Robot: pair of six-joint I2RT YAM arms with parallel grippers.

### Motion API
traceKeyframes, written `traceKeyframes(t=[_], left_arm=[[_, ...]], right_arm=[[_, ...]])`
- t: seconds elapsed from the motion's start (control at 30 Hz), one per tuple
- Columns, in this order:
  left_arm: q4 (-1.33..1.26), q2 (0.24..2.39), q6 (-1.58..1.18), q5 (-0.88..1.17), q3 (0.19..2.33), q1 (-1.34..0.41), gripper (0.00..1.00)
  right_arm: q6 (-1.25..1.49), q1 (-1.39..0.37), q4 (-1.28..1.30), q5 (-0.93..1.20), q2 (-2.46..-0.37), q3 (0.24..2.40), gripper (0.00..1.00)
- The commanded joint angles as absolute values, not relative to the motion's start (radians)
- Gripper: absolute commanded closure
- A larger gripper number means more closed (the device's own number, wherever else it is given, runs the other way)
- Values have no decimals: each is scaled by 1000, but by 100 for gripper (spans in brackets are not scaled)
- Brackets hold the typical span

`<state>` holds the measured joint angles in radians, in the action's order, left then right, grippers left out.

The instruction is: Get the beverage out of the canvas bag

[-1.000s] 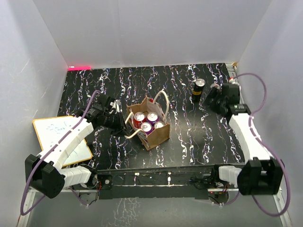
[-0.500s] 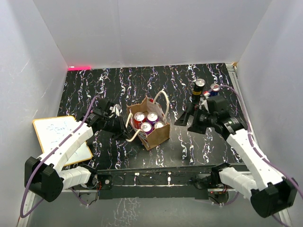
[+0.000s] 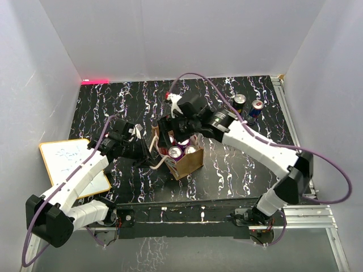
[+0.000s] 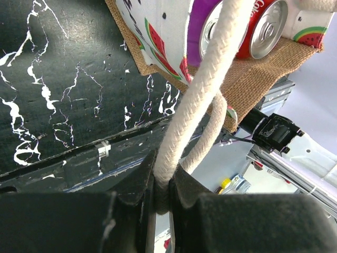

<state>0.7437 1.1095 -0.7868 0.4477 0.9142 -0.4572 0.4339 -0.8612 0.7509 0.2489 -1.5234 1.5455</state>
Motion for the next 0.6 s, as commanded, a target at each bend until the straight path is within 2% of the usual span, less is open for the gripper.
traceKeyframes(t=[0.0,0.3,0.57], left_arm=[[797,1068,-785,431,898,-453,100],[813,1086,-765,409,903,-453,100],[855,1091,-753,380,913,-453,100]], right_arm=[[76,-858,710,140,-1616,1630,12],[-281,-858,750,142,-1798,1698,9],[-309,-858,699,187,-1902,1714,7]])
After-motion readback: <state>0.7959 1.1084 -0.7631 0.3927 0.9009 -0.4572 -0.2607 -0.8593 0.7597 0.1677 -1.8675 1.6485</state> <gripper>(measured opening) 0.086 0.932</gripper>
